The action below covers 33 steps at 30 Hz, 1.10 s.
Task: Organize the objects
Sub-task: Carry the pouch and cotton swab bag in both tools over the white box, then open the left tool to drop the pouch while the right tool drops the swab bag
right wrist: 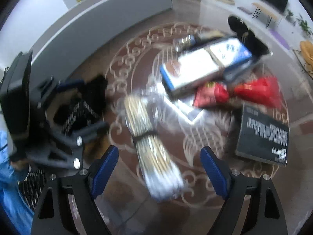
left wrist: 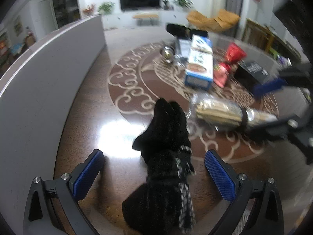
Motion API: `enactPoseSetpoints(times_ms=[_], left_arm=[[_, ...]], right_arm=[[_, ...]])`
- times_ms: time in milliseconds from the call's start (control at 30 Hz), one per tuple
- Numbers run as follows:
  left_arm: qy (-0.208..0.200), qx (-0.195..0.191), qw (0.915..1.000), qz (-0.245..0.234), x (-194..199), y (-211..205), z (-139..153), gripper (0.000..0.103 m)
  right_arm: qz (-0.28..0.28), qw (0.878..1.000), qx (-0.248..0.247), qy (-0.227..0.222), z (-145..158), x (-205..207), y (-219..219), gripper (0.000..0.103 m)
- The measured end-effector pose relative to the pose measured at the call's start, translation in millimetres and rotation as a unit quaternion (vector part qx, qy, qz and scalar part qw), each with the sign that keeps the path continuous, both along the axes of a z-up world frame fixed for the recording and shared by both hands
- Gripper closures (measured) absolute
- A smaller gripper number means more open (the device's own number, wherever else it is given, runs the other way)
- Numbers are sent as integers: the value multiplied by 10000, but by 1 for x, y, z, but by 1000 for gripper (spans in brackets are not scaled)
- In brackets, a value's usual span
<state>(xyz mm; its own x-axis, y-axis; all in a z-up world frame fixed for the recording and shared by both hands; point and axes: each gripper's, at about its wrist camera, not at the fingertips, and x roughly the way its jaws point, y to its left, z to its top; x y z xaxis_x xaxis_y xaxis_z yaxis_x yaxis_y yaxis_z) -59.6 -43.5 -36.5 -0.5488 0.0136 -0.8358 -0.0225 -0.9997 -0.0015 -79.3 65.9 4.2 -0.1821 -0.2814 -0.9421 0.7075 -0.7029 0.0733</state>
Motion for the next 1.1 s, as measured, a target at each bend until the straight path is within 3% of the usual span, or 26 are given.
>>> enactPoseSetpoints(times_ms=[33,100,133,167,233,433,533,633,800,867,1000,1100], left_arm=[[-86,-9,9999,-68,1,0,1,0],[0,37,9998,-181,5,-1,4,3],[80,83,9997,-231,7,-2,6,21],[123,157,9995,-265,7,-2,8,43],[211,397,9985,-299,6,-4,12,68],[559,1156,9912,-326,29,-8,38,68],[746,1574,9845,-226,53,-22,65,68],[1027,1748,9791,-133,72,-48,100,68],[1591,1131,9801,360,100,-126,164,68],[1598,827,9814,667,102,-159,172,68],[1164,298,9818,1470,96,-237,155,68],[448,-75,9820,1834,86,-270,129,59]], right_arm=[[65,9999,75,69,-2,2,-7,18],[235,9992,315,88,-11,5,-22,34],[221,9989,398,68,-14,7,-27,56],[149,9987,482,62,-17,8,-28,70],[-54,9988,476,70,-16,10,-24,74],[-915,9952,-240,249,22,31,12,74],[-1067,9916,-579,442,54,48,8,74],[-977,9894,-911,565,88,53,-10,74],[-565,9816,-1719,606,142,55,-98,74],[-396,9771,-1997,626,160,58,-134,74],[-206,9695,-2427,286,162,54,-209,74],[-116,9722,-2338,82,142,57,-254,73]])
